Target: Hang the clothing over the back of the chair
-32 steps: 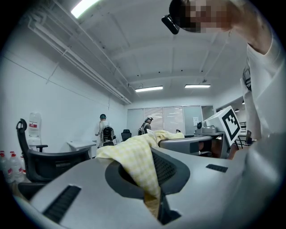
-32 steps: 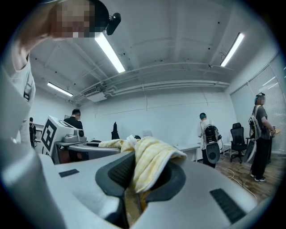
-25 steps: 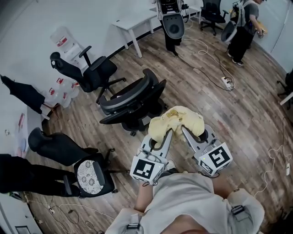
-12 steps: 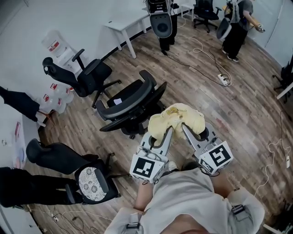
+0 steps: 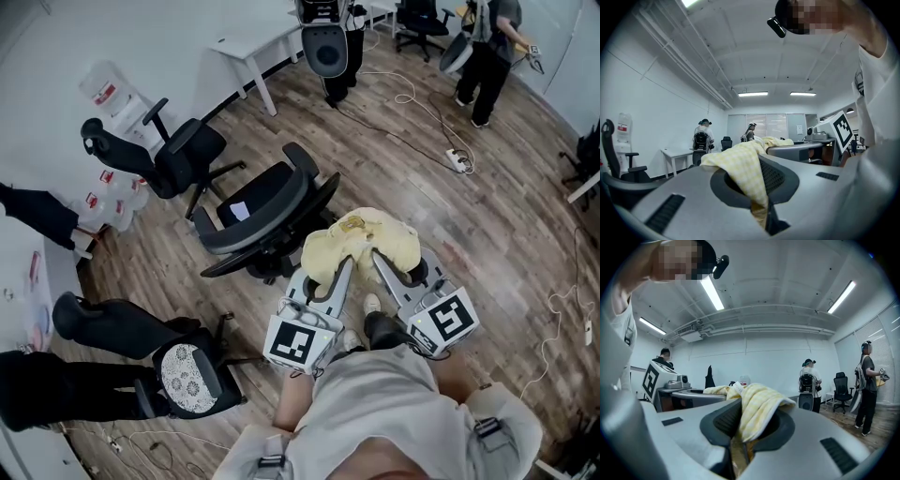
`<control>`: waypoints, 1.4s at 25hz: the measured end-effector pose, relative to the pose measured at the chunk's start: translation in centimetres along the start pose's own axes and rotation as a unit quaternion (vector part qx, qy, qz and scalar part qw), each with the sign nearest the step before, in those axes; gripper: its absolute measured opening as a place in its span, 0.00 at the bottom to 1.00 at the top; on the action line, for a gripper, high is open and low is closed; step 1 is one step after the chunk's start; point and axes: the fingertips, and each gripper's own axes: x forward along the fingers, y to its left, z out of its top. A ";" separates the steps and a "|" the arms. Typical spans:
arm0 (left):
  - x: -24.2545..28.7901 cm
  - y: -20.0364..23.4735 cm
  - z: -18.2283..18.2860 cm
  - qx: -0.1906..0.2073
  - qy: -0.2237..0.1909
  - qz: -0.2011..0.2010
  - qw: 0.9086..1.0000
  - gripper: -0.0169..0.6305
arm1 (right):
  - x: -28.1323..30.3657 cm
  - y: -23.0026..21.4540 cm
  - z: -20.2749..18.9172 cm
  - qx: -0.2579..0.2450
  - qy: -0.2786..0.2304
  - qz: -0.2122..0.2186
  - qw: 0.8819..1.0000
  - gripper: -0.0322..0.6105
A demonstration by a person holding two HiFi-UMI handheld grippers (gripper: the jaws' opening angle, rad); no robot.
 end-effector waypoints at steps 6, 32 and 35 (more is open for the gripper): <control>3.4 1.7 0.3 0.008 0.004 0.018 1.000 0.08 | 2.1 -3.4 -0.3 0.011 -0.003 0.016 1.000 0.16; 12.6 6.4 3.8 0.043 0.007 0.076 0.996 0.08 | 8.0 -12.7 3.0 0.003 -0.042 0.082 0.996 0.16; 13.0 7.1 4.2 0.043 0.003 0.080 0.996 0.08 | 8.8 -13.0 3.2 0.005 -0.046 0.083 0.996 0.16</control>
